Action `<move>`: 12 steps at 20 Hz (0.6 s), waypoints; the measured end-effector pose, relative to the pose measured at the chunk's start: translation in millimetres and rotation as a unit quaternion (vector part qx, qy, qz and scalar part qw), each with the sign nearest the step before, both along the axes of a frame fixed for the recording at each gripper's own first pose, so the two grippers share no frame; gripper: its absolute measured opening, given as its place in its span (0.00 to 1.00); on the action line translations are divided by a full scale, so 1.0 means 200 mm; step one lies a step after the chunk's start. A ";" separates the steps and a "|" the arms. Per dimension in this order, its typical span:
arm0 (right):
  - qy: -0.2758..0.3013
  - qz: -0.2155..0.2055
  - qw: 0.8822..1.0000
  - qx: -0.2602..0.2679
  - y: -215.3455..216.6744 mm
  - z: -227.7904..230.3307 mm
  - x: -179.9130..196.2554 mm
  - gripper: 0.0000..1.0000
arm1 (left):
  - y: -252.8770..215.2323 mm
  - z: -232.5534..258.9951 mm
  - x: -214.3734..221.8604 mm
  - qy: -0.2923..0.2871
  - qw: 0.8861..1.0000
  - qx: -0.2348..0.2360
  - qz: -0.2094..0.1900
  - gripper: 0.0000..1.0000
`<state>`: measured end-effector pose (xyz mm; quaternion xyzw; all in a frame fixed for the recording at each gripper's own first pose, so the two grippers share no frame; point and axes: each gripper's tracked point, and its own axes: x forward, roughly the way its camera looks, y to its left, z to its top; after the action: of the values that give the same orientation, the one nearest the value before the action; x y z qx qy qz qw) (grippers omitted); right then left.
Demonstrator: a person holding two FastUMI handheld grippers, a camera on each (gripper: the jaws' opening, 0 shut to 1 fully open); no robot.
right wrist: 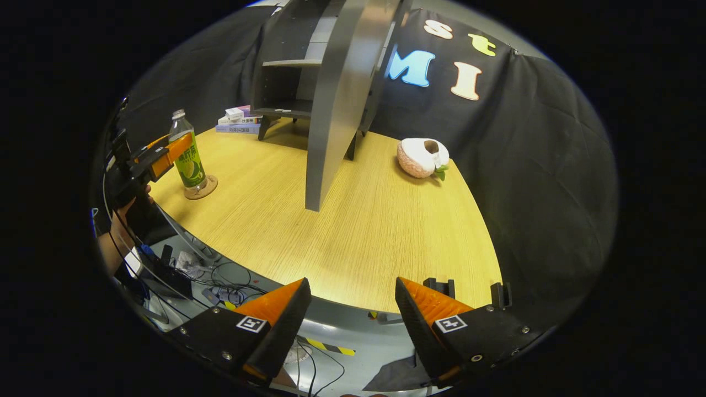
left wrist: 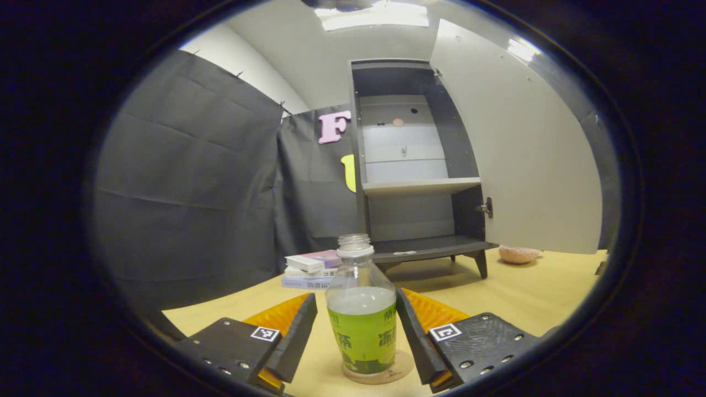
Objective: Open the cabinet door with the right hand, grasp the bottle in the cabinet with the left hand and place it on the coaster, then close the cabinet door with the right hand.
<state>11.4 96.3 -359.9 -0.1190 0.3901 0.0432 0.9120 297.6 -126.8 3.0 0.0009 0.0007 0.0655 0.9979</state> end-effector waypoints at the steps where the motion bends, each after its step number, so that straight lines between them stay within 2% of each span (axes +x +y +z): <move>1: 0.003 -0.001 1.000 -0.007 -0.01 -0.01 -0.01 0.95 | 0.00 0.00 0.00 0.001 1.000 0.003 -0.002 0.85; 5: 0.006 -0.002 1.000 -0.005 -0.02 -0.04 -0.02 0.95 | -0.01 0.03 -0.01 -0.002 1.000 0.019 -0.015 0.83; 7: 0.007 -0.003 1.000 0.002 -0.01 -0.04 -0.02 0.95 | -0.02 0.07 -0.01 -0.005 1.000 0.016 -0.020 0.85; 12: 0.001 -0.005 1.000 0.005 -0.04 -0.02 -0.01 0.95 | -0.05 0.16 -0.04 -0.010 1.000 0.011 -0.019 0.83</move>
<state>9.7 88.5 -363.9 -0.1122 0.3915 0.0405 0.9124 288.8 -136.6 35.4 0.0112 -0.0105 0.0470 0.9988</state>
